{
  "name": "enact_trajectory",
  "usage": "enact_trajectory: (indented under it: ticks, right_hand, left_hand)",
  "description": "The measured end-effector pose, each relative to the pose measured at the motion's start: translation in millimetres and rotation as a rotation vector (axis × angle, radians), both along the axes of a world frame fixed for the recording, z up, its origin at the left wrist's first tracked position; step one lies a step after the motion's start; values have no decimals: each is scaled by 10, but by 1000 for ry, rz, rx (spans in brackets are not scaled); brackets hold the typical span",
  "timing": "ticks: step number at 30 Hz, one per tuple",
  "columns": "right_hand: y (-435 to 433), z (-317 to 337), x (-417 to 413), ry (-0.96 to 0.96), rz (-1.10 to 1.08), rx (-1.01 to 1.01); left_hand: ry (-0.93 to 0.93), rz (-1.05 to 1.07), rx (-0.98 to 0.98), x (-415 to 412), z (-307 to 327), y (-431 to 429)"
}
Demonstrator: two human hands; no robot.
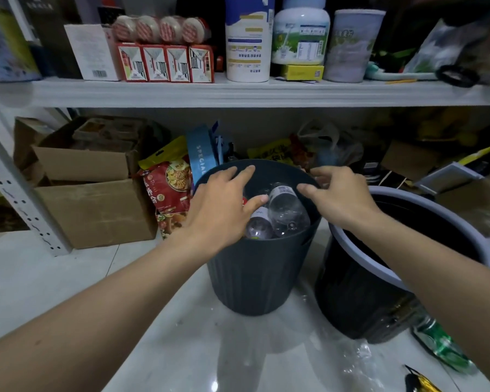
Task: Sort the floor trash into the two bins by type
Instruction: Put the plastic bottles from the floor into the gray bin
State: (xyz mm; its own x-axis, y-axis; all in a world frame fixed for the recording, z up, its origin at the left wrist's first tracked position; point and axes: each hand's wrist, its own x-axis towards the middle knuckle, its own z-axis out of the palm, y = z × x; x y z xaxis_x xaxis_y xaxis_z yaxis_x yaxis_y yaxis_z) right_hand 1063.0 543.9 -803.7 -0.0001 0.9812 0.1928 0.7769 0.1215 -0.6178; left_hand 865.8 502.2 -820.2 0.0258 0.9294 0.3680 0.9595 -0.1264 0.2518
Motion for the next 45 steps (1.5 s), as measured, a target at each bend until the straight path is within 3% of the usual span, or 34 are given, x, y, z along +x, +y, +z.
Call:
enact_trajectory:
  ticks: [8, 15, 30, 45]
  right_hand:
    - [-734, -68, 342, -408, 209, 63]
    - [-1343, -201, 775, -571, 234, 96]
    - [-2187, -751, 1679, -634, 237, 4]
    - [-2770, -1832, 2232, -578, 291, -243]
  left_hand:
    - [95, -96, -30, 353, -59, -397]
    - [183, -121, -26, 791, -178, -918]
    - [192, -129, -74, 1840, -649, -1757]
    - [87, -107, -354, 2167, -1673, -2400]
